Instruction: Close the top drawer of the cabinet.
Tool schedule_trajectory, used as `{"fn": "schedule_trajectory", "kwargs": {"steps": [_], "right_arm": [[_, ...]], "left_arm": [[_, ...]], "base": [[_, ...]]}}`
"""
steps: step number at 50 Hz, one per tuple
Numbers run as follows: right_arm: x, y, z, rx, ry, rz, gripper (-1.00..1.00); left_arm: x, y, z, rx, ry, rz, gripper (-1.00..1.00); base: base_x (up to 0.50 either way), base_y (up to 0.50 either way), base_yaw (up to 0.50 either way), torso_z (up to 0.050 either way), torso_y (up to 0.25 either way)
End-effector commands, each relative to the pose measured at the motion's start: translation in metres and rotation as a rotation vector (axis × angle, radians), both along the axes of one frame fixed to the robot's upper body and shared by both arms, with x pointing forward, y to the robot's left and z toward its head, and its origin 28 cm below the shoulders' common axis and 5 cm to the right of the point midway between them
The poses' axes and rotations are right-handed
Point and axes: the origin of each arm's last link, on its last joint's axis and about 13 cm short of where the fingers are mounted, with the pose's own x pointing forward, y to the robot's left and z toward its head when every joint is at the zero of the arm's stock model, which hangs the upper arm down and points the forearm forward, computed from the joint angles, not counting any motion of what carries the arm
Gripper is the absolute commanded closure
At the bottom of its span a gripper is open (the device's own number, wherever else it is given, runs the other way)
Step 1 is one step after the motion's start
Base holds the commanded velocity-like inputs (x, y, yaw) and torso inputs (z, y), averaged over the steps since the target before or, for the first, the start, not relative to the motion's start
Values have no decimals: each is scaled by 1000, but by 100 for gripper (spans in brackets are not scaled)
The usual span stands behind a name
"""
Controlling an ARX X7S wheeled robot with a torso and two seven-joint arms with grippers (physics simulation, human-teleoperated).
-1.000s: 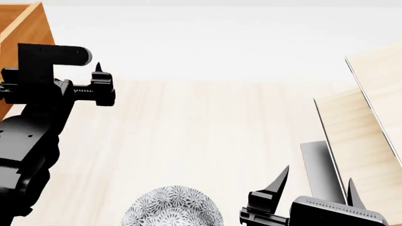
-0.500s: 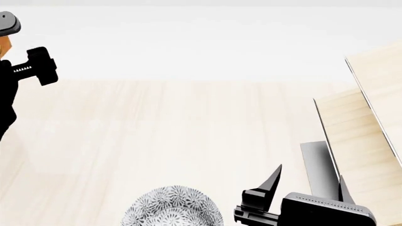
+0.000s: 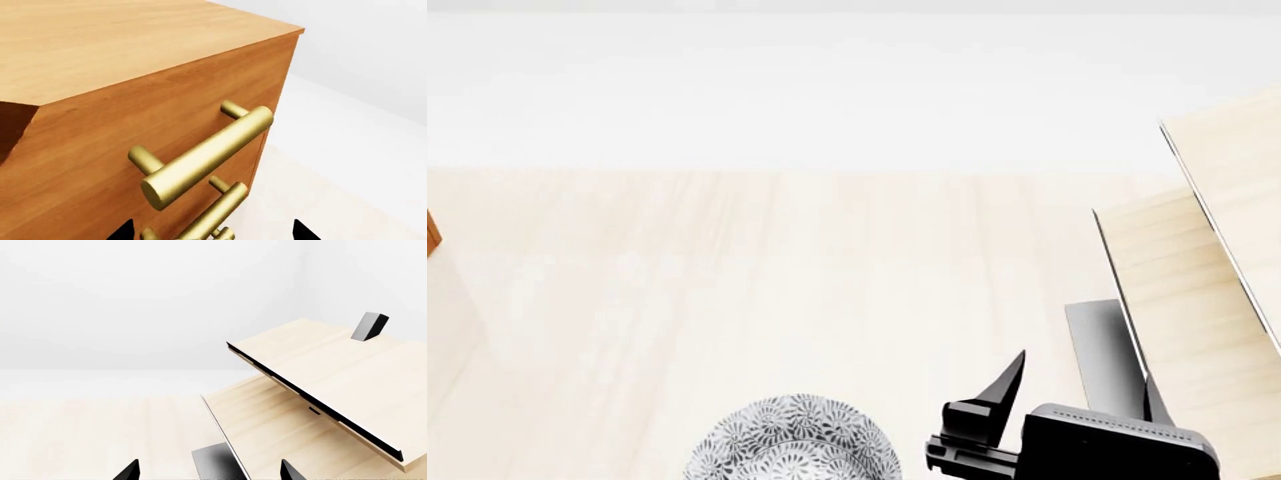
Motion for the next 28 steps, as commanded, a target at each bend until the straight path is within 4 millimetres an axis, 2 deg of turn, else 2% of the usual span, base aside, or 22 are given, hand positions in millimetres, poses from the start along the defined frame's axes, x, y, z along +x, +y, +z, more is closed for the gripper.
{"fn": "schedule_trajectory", "kwargs": {"steps": [1,7,12,20,28], "right_arm": [[1,-2,-1,-3,8,-9,-100],[5,-6,-2,-8,24,-28,-100],[18,-12,7,7,26,-59,-100],[41,-19,27,11,6,-120,-100],[50,-22,28,14,14,-137,-100]], "left_arm": [[-11,34,4,11,0,143,-100],[-23,62,5,-10,-17,246,-100],[-29,74,2,-21,-20,279,-100],[-33,79,-3,-33,-20,308,-100],[-32,77,-3,-48,-26,296,-100]], "base": [[0,0,0,0,0],[0,0,0,0,0],[0,0,0,0,0],[0,0,0,0,0],[1,1,1,0,0]]}}
